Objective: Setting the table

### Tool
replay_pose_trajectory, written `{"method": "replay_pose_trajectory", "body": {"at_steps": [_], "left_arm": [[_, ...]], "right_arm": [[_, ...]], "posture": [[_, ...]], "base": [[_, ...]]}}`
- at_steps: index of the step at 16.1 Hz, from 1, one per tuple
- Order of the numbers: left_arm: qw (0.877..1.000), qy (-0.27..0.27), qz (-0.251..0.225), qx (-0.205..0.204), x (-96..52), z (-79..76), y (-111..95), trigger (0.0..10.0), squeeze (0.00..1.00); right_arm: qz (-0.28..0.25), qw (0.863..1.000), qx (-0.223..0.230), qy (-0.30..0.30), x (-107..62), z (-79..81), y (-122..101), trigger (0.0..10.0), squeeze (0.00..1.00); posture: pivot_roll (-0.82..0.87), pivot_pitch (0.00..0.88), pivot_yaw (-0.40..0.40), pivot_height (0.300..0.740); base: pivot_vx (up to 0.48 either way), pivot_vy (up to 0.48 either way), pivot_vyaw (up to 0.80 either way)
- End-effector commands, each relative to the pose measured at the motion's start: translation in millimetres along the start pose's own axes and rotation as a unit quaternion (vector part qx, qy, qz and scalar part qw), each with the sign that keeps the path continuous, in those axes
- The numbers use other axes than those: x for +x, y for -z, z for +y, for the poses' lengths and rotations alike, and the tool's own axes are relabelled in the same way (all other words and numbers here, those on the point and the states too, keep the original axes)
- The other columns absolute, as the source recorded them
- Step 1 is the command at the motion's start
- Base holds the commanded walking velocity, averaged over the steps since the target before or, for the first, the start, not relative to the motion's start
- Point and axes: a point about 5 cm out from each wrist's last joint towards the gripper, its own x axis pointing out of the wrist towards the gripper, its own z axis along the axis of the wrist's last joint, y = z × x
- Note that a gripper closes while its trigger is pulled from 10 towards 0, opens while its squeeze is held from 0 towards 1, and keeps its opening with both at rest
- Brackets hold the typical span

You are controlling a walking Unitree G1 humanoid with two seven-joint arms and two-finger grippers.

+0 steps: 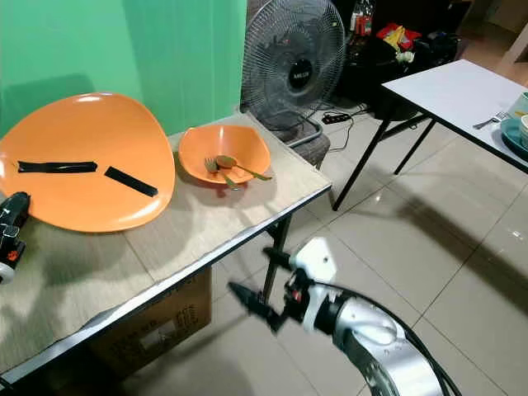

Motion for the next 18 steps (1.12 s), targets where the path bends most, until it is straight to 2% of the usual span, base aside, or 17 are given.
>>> {"method": "replay_pose_trajectory", "body": {"at_steps": [1,2,3,4,6,8,10,11,12,14,15,17,18], "left_arm": [[0.998,0.068,-0.007,0.003,11.2,-25.6,-5,0.0,0.0],[0.997,0.081,0.001,0.002,13.1,-30.2,-3,0.0,0.0],[0.994,0.104,0.015,0.0,16.8,-39.0,3,0.0,0.0],[0.993,0.115,0.023,-0.003,18.6,-43.0,6,0.0,0.0],[0.984,0.166,0.06,-0.016,24.7,-61.5,24,0.0,0.0],[0.966,0.235,0.109,-0.015,29.7,-84.6,43,0.0,0.0],[0.953,0.275,0.128,-0.01,33.4,-96.9,49,0.0,0.0],[0.951,0.281,0.131,-0.009,34.7,-98.7,50,0.0,0.0],[0.949,0.286,0.131,-0.008,37.2,-100.3,50,0.0,0.0],[0.945,0.298,0.132,-0.015,38.5,-102.6,50,0.0,0.0],[0.941,0.309,0.134,-0.021,38.2,-104.6,51,0.0,0.0],[0.937,0.319,0.139,-0.024,38.3,-106.3,51,0.0,0.0],[0.937,0.318,0.142,-0.022,39.2,-106.4,52,0.0,0.0]], "right_arm": [[-0.052,0.997,0.015,0.048,-1.8,-15.2,-16,10.0,0.18],[-0.074,0.995,0.031,0.057,-1.4,-18.0,-21,10.0,1.0],[-0.114,0.989,0.062,0.066,-0.8,-22.5,-31,10.0,1.0],[-0.136,0.985,0.077,0.067,-0.8,-24.9,-37,10.0,1.0],[-0.18,0.975,0.115,0.067,-0.3,-30.3,-48,10.0,1.0],[-0.211,0.96,0.172,0.062,0.2,-37.9,-56,10.0,1.0],[-0.219,0.946,0.234,0.047,-2.3,-43.0,-59,10.0,1.0],[-0.22,0.943,0.248,0.041,-3.7,-43.4,-60,10.0,0.35],[-0.209,0.94,0.266,0.034,-5.1,-43.1,-58,10.0,0.0],[-0.195,0.941,0.274,0.034,-5.1,-42.3,-54,10.0,0.0],[-0.188,0.938,0.29,0.036,-5.2,-42.6,-51,0.0,0.0],[-0.186,0.934,0.305,0.032,-6.1,-42.5,-49,0.0,0.0],[-0.194,0.93,0.314,0.01,-7.7,-38.5,-51,0.0,0.0]], "posture": [[-0.05,0.0,-0.08,0.74],[-0.04,0.0,-0.079,0.74],[-0.05,0.0,-0.078,0.74],[-0.04,0.0,-0.08,0.74],[-0.04,0.0,-0.083,0.74],[-0.05,0.0,-0.085,0.74],[-0.05,0.0,-0.088,0.74],[-0.05,0.0,-0.088,0.74],[-0.06,0.0,-0.085,0.74],[-0.06,0.0,-0.08,0.74],[-0.07,0.0,-0.079,0.74],[-0.07,0.0,-0.076,0.74],[-0.07,0.0,-0.072,0.74]], "base": [[0.0,0.0,0.0],[0.0,0.0,0.0],[0.0,0.0,0.0],[0.0,0.0,0.0],[0.0,0.0,0.0],[0.0,0.0,0.0],[0.0,0.0,0.0],[0.0,0.0,0.0],[0.0,0.0,0.0],[0.0,0.0,0.0],[0.0,0.0,0.0],[0.0,0.0,0.0],[0.0,0.0,0.0]]}}
